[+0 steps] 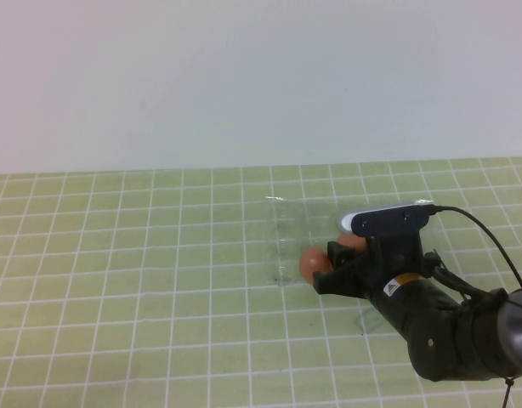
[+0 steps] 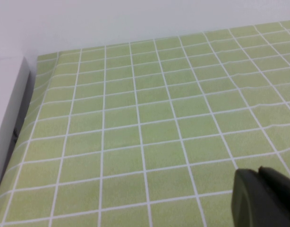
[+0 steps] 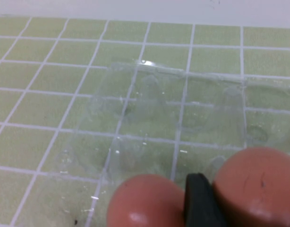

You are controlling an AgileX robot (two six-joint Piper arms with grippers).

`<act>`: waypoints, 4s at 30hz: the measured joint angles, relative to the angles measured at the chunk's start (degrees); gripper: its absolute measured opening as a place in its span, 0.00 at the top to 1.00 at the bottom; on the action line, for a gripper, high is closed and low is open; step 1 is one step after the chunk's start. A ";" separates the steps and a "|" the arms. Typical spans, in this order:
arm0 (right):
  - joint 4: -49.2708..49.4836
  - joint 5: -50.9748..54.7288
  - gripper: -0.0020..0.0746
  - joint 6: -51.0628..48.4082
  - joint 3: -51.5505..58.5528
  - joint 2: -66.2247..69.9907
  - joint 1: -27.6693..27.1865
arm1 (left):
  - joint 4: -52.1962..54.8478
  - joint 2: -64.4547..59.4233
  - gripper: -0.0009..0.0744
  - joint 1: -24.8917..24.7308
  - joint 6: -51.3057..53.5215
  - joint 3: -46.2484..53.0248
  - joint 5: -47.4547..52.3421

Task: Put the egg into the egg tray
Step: Place the egg in the egg tray

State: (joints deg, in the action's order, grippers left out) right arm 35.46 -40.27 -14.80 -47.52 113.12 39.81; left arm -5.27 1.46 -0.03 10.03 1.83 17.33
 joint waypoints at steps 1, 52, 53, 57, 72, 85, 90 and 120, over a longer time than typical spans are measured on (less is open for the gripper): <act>-0.11 -0.10 0.49 0.00 0.00 0.00 0.00 | 0.00 0.00 0.99 0.00 0.00 0.00 0.00; 0.67 -4.45 0.49 3.04 1.99 0.08 0.48 | 0.00 0.00 0.99 0.00 0.00 0.00 0.00; 0.67 -4.45 0.49 3.04 1.99 0.08 0.48 | 0.00 0.00 0.99 0.00 0.00 0.00 0.00; 0.56 -4.45 0.49 3.04 1.99 0.08 0.48 | 0.00 0.00 0.99 0.00 0.00 0.00 0.00; -1.10 -4.44 0.49 4.53 1.99 2.31 0.48 | 0.00 0.00 0.99 0.00 0.00 0.00 0.00; -1.64 -3.79 0.44 4.18 1.99 2.31 0.48 | 0.00 0.00 0.99 0.00 0.00 0.00 0.00; -1.90 -3.56 0.44 2.43 1.99 2.31 0.48 | 0.00 0.00 0.99 0.00 0.00 0.00 0.00; -2.59 0.88 0.38 -7.58 1.99 -7.34 0.52 | 0.00 0.00 0.99 0.00 0.00 0.00 0.00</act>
State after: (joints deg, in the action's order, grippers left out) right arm 32.86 -39.38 -22.38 -45.53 105.78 40.33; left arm -5.27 1.46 -0.03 10.03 1.83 17.33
